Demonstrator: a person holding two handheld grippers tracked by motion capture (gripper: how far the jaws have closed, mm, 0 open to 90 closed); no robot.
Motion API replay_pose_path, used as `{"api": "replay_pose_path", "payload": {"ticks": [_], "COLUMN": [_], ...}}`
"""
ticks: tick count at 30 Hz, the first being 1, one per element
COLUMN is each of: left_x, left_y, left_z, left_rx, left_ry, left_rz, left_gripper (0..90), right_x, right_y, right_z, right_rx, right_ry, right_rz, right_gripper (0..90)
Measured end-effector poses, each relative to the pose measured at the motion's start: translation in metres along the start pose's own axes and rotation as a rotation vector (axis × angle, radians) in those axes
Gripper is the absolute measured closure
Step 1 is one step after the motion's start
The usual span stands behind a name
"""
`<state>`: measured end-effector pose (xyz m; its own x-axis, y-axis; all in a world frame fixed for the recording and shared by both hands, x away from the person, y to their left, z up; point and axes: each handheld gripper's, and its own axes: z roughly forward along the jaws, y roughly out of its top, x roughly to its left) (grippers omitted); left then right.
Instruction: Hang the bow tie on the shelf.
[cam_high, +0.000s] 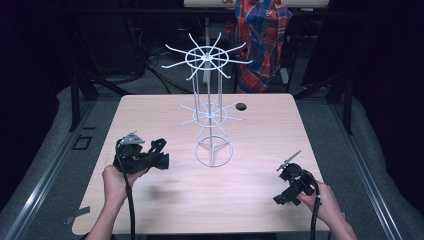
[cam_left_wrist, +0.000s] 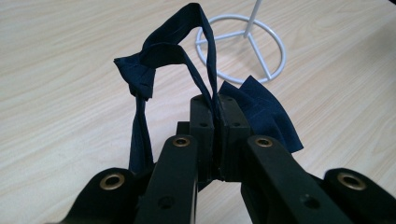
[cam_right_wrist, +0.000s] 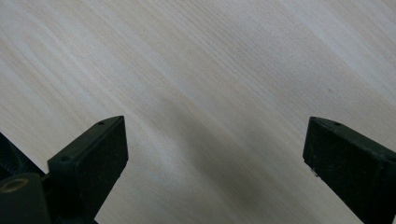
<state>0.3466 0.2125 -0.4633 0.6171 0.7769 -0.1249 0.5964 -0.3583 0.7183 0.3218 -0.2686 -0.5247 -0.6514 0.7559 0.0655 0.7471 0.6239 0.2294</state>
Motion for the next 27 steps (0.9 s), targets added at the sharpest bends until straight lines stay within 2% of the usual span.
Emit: {"api": "replay_pose_path", "payload": {"ticks": [7, 14, 16, 18, 27], "left_x": [-0.003, -0.006, -0.006, -0.006, -0.006], "left_y": [0.009, 0.02, 0.022, 0.023, 0.028], "left_z": [0.004, 0.004, 0.005, 0.005, 0.0], "left_rx": [-0.021, -0.066, -0.074, -0.077, -0.118], "left_ry": [-0.016, -0.007, -0.014, -0.018, -0.043], "left_rz": [0.011, 0.03, 0.029, 0.029, 0.015], "left_gripper": [86.3, 86.3, 86.4, 86.4, 86.4], "right_x": [-0.001, 0.0, 0.001, 0.0, 0.001], "right_y": [0.0, 0.0, 0.0, 0.001, 0.001], "right_z": [-0.001, 0.001, 0.001, 0.0, 0.0], "right_rx": [0.011, -0.008, -0.012, 0.008, 0.004], "right_ry": [-0.001, 0.003, 0.009, -0.011, -0.004], "right_rz": [-0.01, 0.006, 0.003, -0.016, -0.012], "right_gripper": [6.4, 6.4, 6.4, 6.4, 6.4]}}
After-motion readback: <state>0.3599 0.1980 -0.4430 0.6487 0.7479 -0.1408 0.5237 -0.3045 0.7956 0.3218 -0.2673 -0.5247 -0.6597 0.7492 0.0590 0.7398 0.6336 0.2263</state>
